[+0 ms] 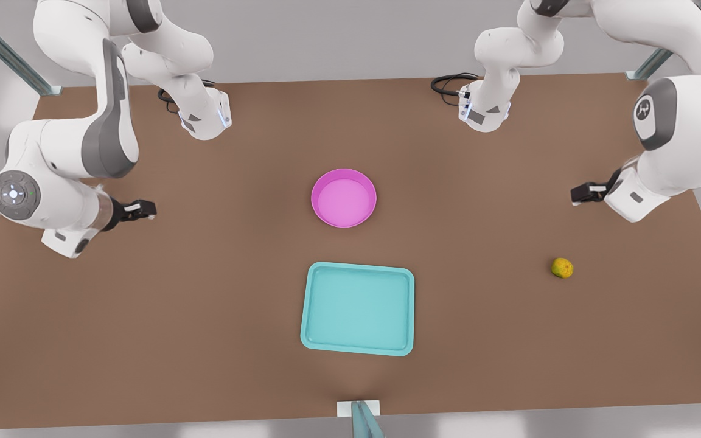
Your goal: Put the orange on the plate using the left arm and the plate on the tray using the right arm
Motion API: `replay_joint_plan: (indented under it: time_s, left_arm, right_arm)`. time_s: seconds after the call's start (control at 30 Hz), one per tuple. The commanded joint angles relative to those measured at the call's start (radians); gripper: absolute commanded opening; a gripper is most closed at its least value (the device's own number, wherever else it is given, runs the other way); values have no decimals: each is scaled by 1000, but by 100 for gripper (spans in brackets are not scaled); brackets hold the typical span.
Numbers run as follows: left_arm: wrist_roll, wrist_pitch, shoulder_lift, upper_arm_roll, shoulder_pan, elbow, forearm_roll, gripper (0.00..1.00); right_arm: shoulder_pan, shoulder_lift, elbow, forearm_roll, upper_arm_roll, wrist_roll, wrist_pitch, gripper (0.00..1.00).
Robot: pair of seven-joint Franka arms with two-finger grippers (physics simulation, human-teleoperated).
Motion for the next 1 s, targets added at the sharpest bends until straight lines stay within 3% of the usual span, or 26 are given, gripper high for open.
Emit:
replay_joint_plan:
  time_s: [0.0, 0.07, 0.2, 0.3, 0.97]
  left_arm:
    - [21, 41, 0, 1, 1, 2, 3, 100]
    - [5, 52, 64, 10, 16, -12, 3, 100]
    - [36, 613, 243, 55, 88, -308, -17, 100]
    - [215, 805, 332, 55, 113, -406, -46, 100]
    - [239, 925, 475, 75, 162, -400, -43, 100]
  right_arm:
    - [-1, -1, -1, -10, 0, -153, 135, 100]
    - [-1, 1, -3, -8, 0, -147, 133, 100]
    - [6, 24, -1, -5, 0, -147, 144, 100]
    - [6, 27, -1, -4, 0, -147, 144, 100]
    - [3, 45, -7, 5, 0, -149, 130, 100]
